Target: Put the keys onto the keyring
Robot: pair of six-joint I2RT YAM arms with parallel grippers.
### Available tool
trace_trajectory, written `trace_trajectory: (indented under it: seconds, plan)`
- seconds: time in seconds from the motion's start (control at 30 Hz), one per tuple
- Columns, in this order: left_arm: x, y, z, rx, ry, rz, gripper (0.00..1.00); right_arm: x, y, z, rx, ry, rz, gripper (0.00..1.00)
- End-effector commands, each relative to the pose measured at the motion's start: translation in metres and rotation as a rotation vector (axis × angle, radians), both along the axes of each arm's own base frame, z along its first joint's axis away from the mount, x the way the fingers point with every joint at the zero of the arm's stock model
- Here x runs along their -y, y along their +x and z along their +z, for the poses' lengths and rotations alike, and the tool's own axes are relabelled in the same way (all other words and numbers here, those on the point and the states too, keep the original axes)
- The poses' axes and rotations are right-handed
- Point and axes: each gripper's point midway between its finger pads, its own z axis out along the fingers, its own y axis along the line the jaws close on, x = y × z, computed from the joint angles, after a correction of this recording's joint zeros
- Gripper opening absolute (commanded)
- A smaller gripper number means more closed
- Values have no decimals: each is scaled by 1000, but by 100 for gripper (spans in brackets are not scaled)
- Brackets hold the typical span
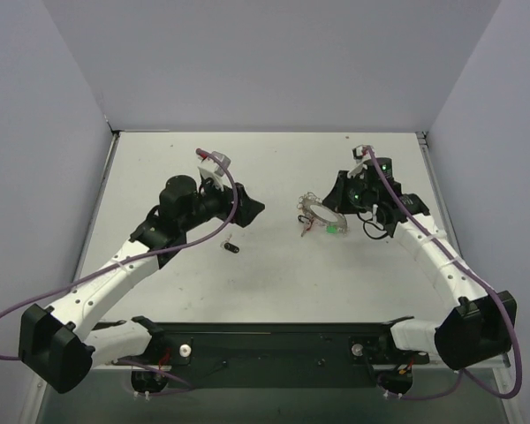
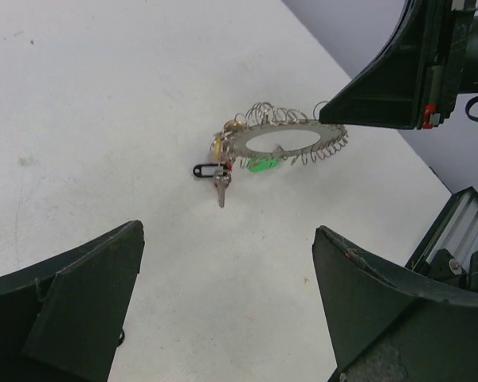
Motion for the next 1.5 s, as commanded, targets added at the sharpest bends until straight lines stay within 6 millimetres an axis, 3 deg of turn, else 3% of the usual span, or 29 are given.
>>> trace_trajectory:
  seconds: [0.0,0.3,0.6,0.8,1.1,1.47]
  plan:
    - [8,-10,43,131,-81,-76,97,-30,-18,53,153,78,215,0]
    - [22,-38,72,202,-138,-250,97,-58,-58,82,326,111,468,0]
    - [41,-66,84,246,-154,-460,96,-86,-103,114,427,237,723,0]
    - [53,-89,93,269,-166,-609,91,-97,-132,130,452,317,899,0]
    - [70,-107,87,252,-165,-748,73,-102,-146,141,465,365,989,0]
    - [84,-114,81,240,-138,-801,50,-103,-152,149,508,373,1007,0]
